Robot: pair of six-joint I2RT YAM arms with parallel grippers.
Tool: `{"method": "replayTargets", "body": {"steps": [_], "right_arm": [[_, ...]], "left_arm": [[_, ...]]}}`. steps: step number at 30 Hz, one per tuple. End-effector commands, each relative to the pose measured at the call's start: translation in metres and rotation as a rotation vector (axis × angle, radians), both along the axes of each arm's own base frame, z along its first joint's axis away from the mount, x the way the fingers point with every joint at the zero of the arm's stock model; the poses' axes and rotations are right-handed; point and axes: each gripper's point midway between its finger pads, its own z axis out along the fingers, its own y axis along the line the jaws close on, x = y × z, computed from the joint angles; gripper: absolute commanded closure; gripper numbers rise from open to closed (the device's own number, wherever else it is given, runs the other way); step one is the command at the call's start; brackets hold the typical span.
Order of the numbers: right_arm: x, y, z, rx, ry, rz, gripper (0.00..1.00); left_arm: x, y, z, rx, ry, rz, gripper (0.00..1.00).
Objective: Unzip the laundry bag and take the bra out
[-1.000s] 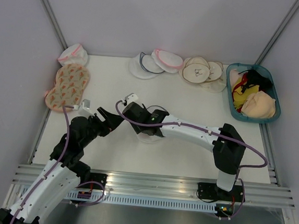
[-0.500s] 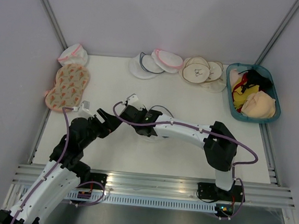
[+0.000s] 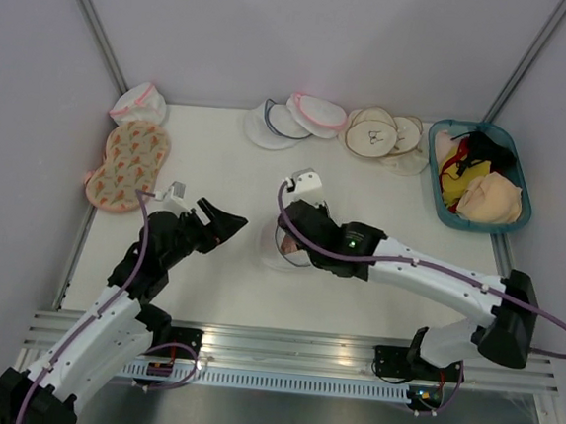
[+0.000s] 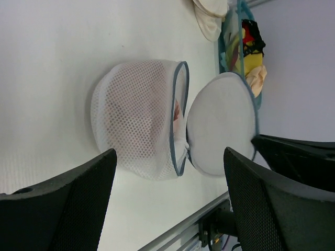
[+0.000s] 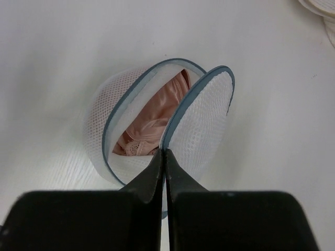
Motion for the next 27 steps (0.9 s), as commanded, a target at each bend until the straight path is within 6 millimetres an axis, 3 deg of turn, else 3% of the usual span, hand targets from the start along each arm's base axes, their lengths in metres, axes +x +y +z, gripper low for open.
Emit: {"method": "replayTargets", "body": {"steps": [1, 4, 8, 10, 13, 14, 15, 16, 17, 18, 21, 25, 27], "right_arm": [[-0.008, -0.011, 0.015, 0.162, -0.024, -0.056, 1.00], [-0.013, -0.031, 0.013, 0.188, -0.024, -0.123, 1.00], [-0.020, -0.049, 0.007, 0.212, -0.022, -0.161, 1.00], [-0.024, -0.056, 0.007, 0.226, -0.023, -0.167, 0.99], [-0.027, -0.060, 0.008, 0.246, -0.025, -0.168, 0.99], [-0.026, -0.062, 0.008, 0.247, -0.029, -0.173, 1.00], [-0.027, -0.063, 0.009, 0.253, -0.032, -0.172, 1.00], [-0.027, -0.065, 0.009, 0.247, -0.035, -0.176, 1.00], [-0.027, -0.066, 0.010, 0.250, -0.036, -0.178, 1.00], [-0.027, -0.067, 0.011, 0.254, -0.039, -0.179, 1.00], [-0.028, -0.070, 0.011, 0.256, -0.043, -0.184, 1.00], [-0.028, -0.072, 0.010, 0.257, -0.046, -0.191, 1.00], [-0.028, -0.073, 0.010, 0.257, -0.045, -0.192, 1.00]], "left_arm": [[0.017, -0.028, 0.028, -0.015, -0.137, -0.148, 0.14], [0.030, -0.046, 0.035, 0.015, -0.153, -0.237, 0.14], [0.059, -0.079, 0.016, 0.164, -0.105, -0.349, 0.14], [0.068, -0.086, 0.009, 0.240, -0.108, -0.368, 0.14], [0.073, -0.111, 0.011, 0.304, -0.150, -0.447, 0.14], [0.073, -0.117, 0.006, 0.326, -0.146, -0.472, 0.14], [0.069, -0.119, -0.012, 0.373, -0.084, -0.503, 0.14], [0.080, -0.117, -0.011, 0.458, -0.095, -0.473, 0.14], [0.076, -0.123, -0.018, 0.529, -0.084, -0.480, 0.14], [0.078, -0.113, -0.040, 0.649, -0.031, -0.455, 0.14], [0.072, -0.123, -0.044, 0.705, -0.029, -0.480, 0.14], [0.078, -0.105, -0.061, 0.944, 0.021, -0.356, 0.15], [0.083, -0.097, -0.058, 0.984, 0.023, -0.283, 0.15]]}}
